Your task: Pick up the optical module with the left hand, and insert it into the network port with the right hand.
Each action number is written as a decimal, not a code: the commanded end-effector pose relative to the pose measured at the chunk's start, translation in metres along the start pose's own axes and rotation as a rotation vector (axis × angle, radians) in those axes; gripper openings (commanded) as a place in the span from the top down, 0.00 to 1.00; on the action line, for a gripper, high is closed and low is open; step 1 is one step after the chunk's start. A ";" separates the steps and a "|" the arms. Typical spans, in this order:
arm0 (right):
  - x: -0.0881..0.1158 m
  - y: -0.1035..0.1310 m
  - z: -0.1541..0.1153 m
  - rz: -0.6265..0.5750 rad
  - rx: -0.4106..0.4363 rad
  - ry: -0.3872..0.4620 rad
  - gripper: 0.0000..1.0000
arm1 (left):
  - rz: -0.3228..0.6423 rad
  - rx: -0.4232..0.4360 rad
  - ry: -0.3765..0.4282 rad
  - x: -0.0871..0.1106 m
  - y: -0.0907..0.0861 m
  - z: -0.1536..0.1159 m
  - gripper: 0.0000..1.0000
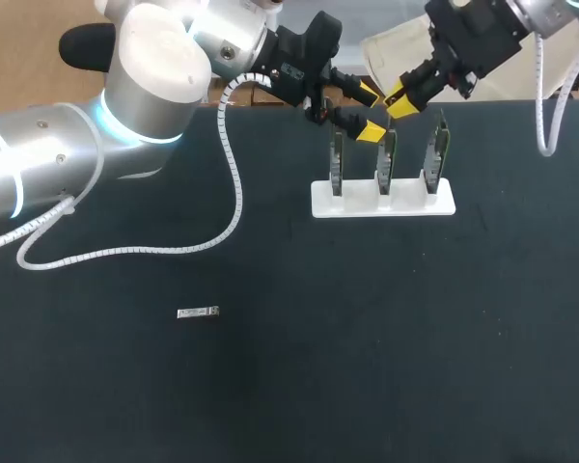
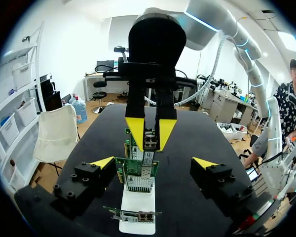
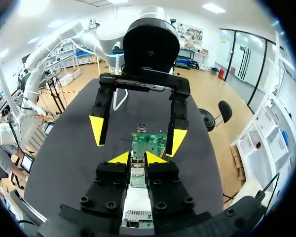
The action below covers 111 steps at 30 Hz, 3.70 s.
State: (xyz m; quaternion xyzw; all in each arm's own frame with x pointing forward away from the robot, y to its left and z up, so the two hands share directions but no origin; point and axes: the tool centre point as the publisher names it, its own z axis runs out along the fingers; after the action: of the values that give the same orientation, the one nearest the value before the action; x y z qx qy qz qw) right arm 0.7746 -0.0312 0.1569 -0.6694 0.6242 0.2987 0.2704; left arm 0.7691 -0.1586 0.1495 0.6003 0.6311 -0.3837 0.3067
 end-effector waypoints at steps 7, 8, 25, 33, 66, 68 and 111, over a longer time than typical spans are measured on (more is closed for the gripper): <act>0.001 -0.002 0.003 0.003 -0.008 0.002 0.85 | -0.001 0.005 0.005 -0.001 0.002 0.000 0.00; 0.002 -0.002 0.003 0.003 -0.007 0.003 0.54 | -0.001 0.005 0.005 -0.001 0.002 0.000 0.00; 0.004 -0.004 -0.015 0.037 0.037 -0.022 0.00 | -0.001 0.005 0.005 -0.001 0.002 0.000 0.00; 0.010 -0.001 -0.026 0.105 0.069 -0.065 0.00 | -0.001 0.005 0.005 -0.001 0.002 0.000 0.00; -0.009 -0.012 -0.034 0.066 0.104 -0.174 1.00 | -0.001 0.005 0.005 -0.001 0.002 0.000 0.00; -0.012 -0.013 -0.032 0.061 0.100 -0.179 1.00 | -0.001 0.005 0.005 -0.001 0.002 0.000 0.00; -0.008 -0.010 -0.002 0.066 0.027 -0.142 1.00 | -0.001 0.005 0.005 -0.001 0.002 0.000 0.00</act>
State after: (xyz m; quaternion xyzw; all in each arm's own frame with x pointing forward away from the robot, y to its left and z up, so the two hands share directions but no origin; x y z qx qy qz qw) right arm 0.7829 -0.0278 0.1645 -0.6217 0.6295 0.3445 0.3140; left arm 0.7691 -0.1587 0.1495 0.6004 0.6311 -0.3837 0.3067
